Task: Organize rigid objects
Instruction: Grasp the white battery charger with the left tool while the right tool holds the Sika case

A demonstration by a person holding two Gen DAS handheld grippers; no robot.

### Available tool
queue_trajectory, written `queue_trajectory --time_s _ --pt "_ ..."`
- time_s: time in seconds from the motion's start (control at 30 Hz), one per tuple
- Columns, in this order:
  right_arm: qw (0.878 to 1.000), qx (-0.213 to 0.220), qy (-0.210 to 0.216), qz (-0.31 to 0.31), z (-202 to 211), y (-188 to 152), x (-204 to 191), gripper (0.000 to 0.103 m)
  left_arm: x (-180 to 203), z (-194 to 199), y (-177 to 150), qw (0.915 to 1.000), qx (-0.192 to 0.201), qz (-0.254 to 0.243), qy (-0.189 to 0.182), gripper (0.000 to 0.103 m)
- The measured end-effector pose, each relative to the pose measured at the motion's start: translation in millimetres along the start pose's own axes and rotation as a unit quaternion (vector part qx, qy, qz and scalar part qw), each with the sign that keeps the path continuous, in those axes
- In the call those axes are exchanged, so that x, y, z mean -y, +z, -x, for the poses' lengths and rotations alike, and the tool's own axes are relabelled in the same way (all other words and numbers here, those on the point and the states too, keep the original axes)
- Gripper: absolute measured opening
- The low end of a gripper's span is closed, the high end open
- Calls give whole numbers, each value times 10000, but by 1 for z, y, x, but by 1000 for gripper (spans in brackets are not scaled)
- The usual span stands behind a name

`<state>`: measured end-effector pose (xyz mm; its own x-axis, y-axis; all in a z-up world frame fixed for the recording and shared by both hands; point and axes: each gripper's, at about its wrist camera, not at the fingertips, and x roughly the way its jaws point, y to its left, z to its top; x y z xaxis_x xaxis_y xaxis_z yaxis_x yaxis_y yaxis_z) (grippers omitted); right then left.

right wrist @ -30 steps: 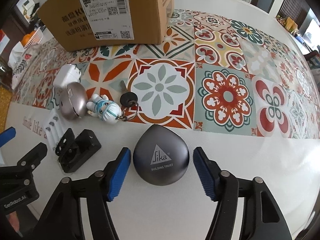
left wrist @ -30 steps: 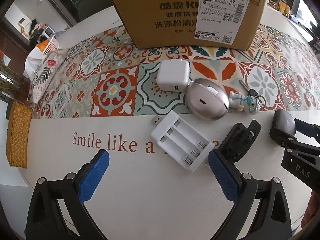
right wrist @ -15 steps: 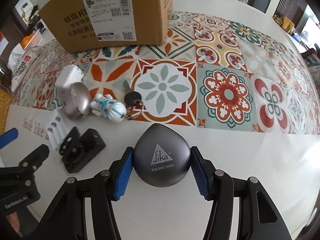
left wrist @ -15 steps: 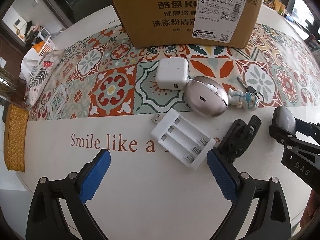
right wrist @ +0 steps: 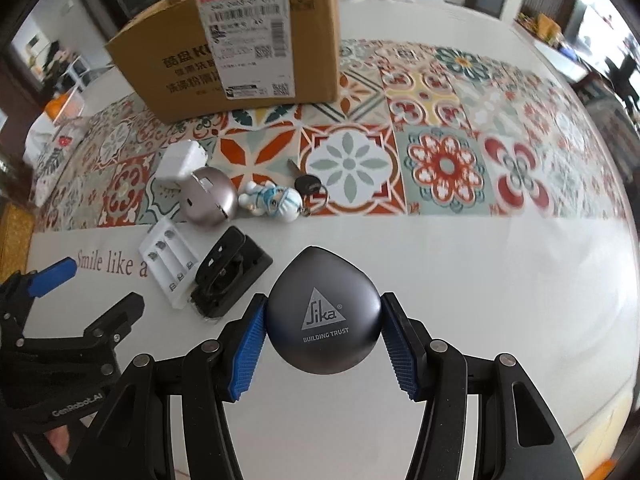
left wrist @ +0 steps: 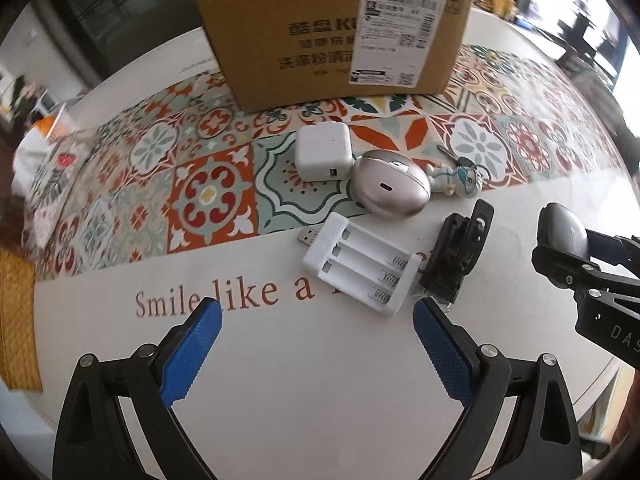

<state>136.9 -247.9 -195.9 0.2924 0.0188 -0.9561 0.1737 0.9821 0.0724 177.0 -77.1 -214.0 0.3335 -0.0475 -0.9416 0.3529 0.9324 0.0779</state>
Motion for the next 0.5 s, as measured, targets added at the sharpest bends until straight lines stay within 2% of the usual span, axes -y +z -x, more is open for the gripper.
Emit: queue_trajectory --time_s 0.23,0.5 --pt "9982 -303 -100 -506 -13 -16 -1 56 2 -13 1 9962 -1 -862 -142 96" --pt "9968 -51 -247 -757 2 -28 -7 56 2 2 -8 9875 464 -1478 -282 93"
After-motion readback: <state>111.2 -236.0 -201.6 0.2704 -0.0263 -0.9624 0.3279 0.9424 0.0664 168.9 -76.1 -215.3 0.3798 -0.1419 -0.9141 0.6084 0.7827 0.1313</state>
